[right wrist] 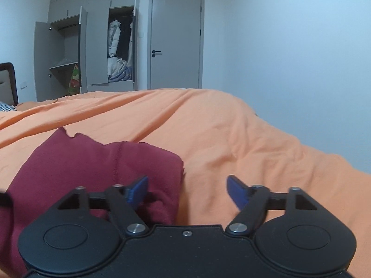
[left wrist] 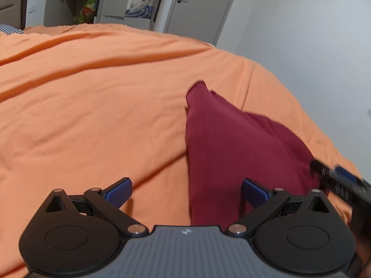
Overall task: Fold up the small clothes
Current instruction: 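Move the open right gripper to the end of the dark red shirt bundle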
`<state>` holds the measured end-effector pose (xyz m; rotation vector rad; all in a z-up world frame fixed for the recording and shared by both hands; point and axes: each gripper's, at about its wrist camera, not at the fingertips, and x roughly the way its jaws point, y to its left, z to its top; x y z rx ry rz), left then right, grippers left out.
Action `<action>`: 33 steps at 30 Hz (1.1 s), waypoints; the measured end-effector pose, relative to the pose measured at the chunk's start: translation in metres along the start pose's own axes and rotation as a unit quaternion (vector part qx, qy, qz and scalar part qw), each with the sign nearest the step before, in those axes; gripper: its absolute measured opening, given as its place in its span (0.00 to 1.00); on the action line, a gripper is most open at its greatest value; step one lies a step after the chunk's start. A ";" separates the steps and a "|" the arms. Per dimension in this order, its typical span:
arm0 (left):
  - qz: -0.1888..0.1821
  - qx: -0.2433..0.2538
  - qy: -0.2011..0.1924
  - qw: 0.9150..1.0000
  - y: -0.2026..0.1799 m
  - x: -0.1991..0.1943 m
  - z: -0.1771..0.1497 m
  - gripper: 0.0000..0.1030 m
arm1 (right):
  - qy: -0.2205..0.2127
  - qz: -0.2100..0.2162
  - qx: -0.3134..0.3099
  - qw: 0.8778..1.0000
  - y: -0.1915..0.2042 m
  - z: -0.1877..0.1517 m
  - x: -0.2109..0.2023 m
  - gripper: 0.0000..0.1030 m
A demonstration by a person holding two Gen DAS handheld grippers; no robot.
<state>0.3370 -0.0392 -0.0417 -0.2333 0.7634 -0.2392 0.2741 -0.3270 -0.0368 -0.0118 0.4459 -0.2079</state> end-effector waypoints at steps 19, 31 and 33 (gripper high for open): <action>-0.008 -0.003 0.012 1.000 0.011 0.025 -0.006 1.00 | 0.026 -0.065 0.051 0.996 -0.022 -0.057 -0.005 0.99; -0.010 -0.011 0.014 1.000 0.012 0.022 -0.008 1.00 | 0.019 -0.035 0.075 0.996 -0.031 -0.059 -0.014 0.99; -0.010 -0.013 0.013 1.000 0.013 0.023 -0.008 1.00 | 0.006 -0.022 0.093 0.995 -0.038 -0.053 -0.019 0.99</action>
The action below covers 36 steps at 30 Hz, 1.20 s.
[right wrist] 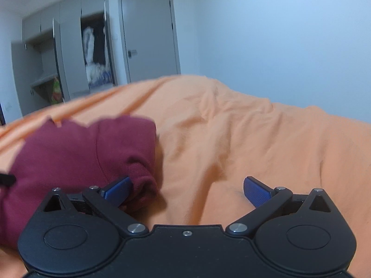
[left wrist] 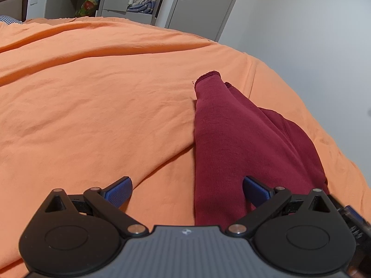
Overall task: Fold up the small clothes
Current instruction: 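Move the open right gripper to the end of the dark red shirt bundle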
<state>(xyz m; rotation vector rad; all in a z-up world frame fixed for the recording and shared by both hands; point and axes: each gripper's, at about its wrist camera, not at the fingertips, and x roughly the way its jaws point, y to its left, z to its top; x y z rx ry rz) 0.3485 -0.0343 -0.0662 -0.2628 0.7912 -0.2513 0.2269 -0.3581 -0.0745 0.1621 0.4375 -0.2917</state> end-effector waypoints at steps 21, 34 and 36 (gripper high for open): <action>0.002 -0.005 0.002 1.000 0.000 0.002 -0.001 1.00 | 0.027 -0.030 -0.041 0.998 -0.014 0.058 0.083 0.99; -0.002 0.000 0.001 1.000 0.002 0.001 -0.004 1.00 | 0.044 0.020 -0.031 0.998 -0.012 0.022 0.046 0.99; -0.003 0.002 0.003 1.000 0.001 0.000 -0.002 1.00 | 0.040 0.026 -0.021 0.999 -0.014 0.024 0.041 0.99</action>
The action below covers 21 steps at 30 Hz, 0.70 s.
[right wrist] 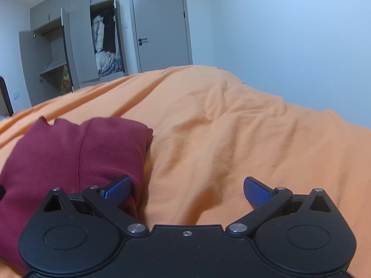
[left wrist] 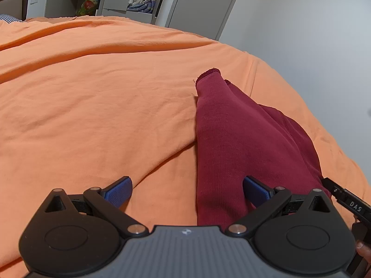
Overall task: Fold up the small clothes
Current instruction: 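Move the open right gripper to the end of the dark red shirt bundle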
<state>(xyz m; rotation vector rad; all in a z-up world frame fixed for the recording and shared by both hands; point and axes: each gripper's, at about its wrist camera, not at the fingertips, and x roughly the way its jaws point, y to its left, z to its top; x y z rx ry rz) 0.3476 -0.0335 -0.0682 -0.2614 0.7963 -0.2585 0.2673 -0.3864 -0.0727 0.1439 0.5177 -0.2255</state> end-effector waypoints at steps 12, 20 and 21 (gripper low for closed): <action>-0.011 0.024 -0.017 1.000 -0.020 0.011 0.040 1.00 | -0.015 0.085 -0.010 0.996 0.037 0.027 0.004 0.99; -0.009 0.009 0.007 1.000 -0.018 0.039 0.035 1.00 | 0.032 0.121 0.027 0.992 0.035 0.000 0.032 1.00; -0.009 0.011 0.006 1.000 -0.018 0.039 0.034 1.00 | 0.029 0.125 0.032 0.991 0.033 -0.001 0.031 1.00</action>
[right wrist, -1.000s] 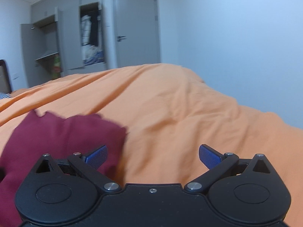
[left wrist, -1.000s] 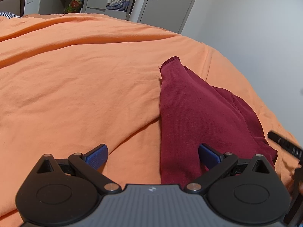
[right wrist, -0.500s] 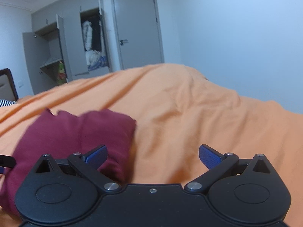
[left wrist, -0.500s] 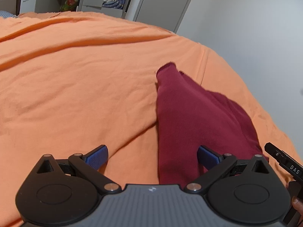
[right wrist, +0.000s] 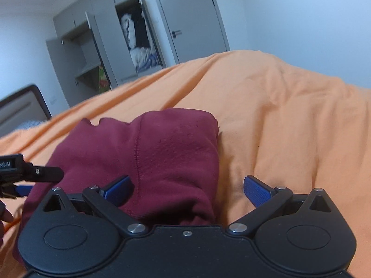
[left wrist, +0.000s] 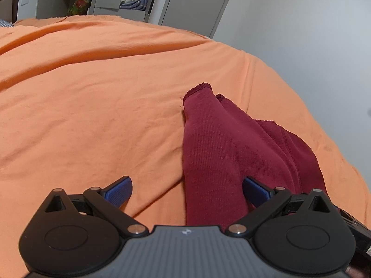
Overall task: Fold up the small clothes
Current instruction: 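Move the open right gripper to the end of the dark red shirt bundle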
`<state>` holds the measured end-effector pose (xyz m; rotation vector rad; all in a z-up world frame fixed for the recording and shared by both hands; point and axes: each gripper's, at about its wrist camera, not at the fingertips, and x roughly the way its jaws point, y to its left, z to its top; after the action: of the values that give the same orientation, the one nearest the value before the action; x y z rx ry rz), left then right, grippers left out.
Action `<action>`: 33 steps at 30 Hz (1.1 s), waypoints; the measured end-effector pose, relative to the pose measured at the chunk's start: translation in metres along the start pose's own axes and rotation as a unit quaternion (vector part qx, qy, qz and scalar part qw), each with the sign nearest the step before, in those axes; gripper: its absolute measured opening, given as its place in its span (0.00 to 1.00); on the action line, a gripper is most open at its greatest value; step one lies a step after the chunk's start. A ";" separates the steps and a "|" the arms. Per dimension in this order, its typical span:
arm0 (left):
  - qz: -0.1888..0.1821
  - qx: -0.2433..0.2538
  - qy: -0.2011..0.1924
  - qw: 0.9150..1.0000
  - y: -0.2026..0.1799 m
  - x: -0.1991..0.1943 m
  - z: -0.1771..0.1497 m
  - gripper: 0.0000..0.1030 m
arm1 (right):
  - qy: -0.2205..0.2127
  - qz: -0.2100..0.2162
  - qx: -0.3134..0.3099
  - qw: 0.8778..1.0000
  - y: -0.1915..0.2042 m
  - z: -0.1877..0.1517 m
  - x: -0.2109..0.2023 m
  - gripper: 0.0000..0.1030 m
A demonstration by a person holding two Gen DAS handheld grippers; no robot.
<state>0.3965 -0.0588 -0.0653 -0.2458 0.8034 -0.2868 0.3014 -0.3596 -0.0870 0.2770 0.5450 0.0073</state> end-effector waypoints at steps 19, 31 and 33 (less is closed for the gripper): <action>-0.070 0.053 -0.012 0.996 0.000 -0.016 -0.010 1.00 | -0.035 0.017 0.008 0.999 -0.006 -0.015 -0.014 1.00; -0.070 0.031 0.012 0.997 0.004 0.002 -0.014 1.00 | -0.068 0.133 0.074 0.986 -0.032 -0.004 -0.036 1.00; -0.069 0.035 0.011 0.997 0.002 0.002 -0.014 1.00 | -0.075 0.150 0.105 0.980 -0.041 0.002 -0.035 1.00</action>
<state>0.3880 -0.0594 -0.0771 -0.2332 0.7982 -0.4463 0.2697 -0.4026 -0.0787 0.5598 0.3500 0.2218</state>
